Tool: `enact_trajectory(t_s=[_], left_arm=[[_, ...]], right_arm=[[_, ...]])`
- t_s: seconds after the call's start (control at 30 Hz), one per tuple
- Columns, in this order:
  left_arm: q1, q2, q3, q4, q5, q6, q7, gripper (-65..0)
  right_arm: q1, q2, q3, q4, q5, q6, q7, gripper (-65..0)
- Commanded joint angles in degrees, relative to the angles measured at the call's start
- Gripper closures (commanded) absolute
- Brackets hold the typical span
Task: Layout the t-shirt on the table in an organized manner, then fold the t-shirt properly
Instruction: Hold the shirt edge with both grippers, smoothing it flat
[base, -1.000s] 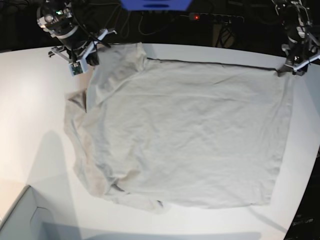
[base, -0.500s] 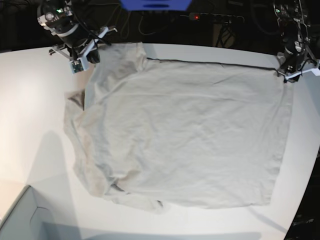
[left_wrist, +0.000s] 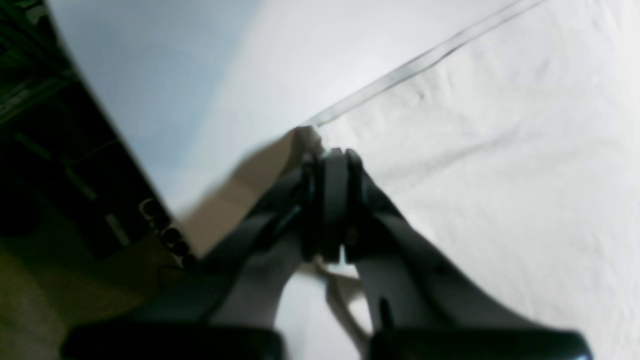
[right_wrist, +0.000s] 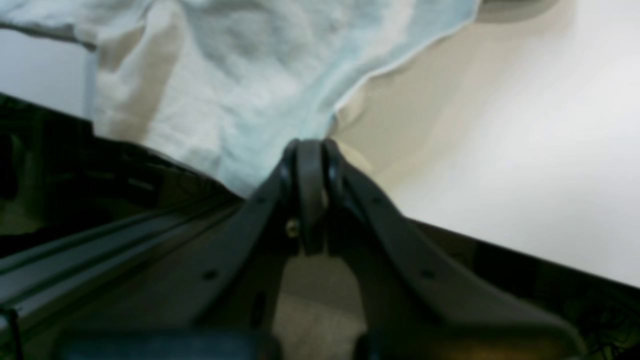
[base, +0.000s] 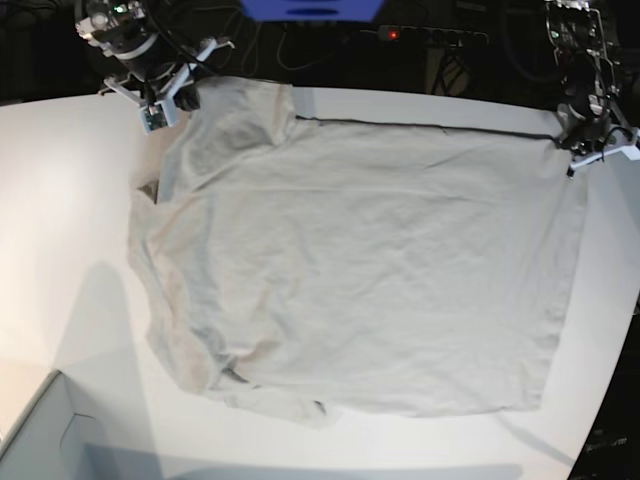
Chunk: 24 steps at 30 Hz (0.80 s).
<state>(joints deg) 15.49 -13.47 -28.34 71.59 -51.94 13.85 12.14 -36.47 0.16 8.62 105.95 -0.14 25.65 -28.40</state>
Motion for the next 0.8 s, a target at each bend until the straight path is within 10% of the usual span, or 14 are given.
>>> enact_trajectory(t_s=[0.0, 0.27, 0.77], left_arm=[[-0.14, -0.9, -0.28, 1.59, -0.06, -0.26, -0.84, 0.0], [1.7, -0.9, -0.72, 6.25, -0.06, -0.26, -0.84, 0.0], [1.61, -1.43, -0.81, 6.61, -0.06, -0.26, -0.84, 0.0]], right_arm=[[-1.11, -0.03, 0.12, 1.17, 0.45, -0.11, 1.11, 0.0], [-4.63, -0.56, 1.09, 3.28, 0.54, -0.11, 1.72, 0.0], [-12.89, -2.93, -1.28, 4.69, 0.54, -0.11, 24.75, 0.0]])
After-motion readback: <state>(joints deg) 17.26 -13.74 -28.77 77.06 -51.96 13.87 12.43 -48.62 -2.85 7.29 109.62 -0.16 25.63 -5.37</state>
